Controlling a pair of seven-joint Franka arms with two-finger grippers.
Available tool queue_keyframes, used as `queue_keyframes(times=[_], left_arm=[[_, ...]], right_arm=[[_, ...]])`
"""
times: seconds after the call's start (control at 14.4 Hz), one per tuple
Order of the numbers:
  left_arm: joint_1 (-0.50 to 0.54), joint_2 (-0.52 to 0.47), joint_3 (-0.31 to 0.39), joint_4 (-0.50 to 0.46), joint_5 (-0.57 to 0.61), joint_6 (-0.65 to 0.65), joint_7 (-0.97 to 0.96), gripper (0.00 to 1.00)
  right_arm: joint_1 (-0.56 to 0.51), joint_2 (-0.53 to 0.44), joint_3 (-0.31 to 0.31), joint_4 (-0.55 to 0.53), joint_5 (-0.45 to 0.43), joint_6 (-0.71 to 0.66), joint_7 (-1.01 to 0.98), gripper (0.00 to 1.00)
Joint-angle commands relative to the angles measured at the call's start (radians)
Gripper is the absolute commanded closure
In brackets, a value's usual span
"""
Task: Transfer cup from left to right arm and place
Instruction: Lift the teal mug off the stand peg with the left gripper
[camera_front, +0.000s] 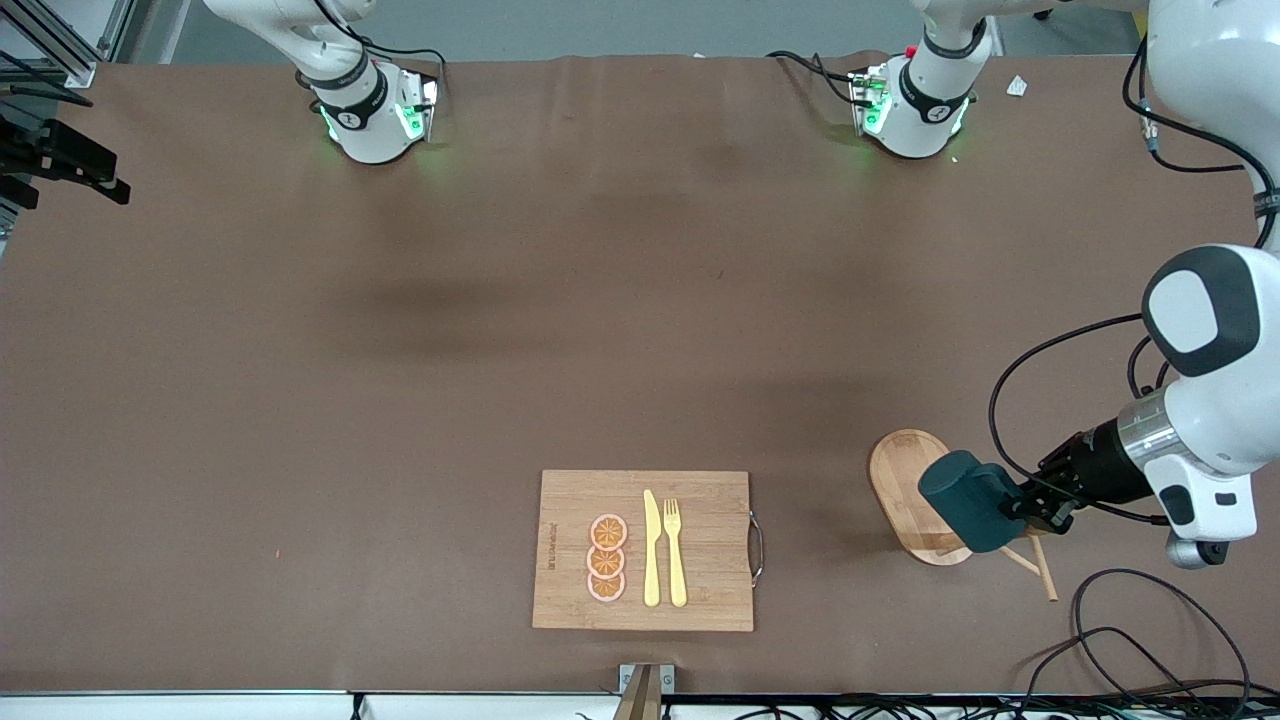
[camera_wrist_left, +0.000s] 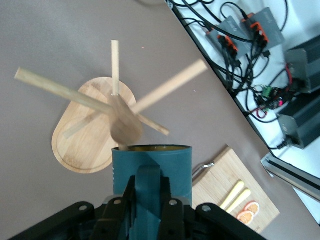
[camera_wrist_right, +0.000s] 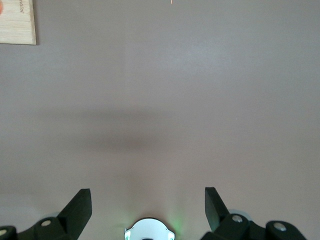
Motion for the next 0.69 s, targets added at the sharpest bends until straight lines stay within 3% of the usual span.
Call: queue_keyframes(times=[0.0,0.35,0.62], left_arm=[[-0.002,-0.046,-0.015,-0.011,-0.016,-0.040,-0.012,0.92],[0.001,-0.080,-0.075,-0.013,-0.016,-0.098,-0.013,0.92],[-0.013,-0.083,-0.162,-0.016,-0.005,-0.098,-0.076,0.92]], right_arm=[[-0.003,-0.021,0.005,-0.021,0.000,0.005,0.001,0.00],[-0.003,-0.021,0.005,-0.021,0.000,0.005,0.001,0.00],[-0.003,-0.021,0.005,-0.023,0.000,0.005,0.001,0.00]])
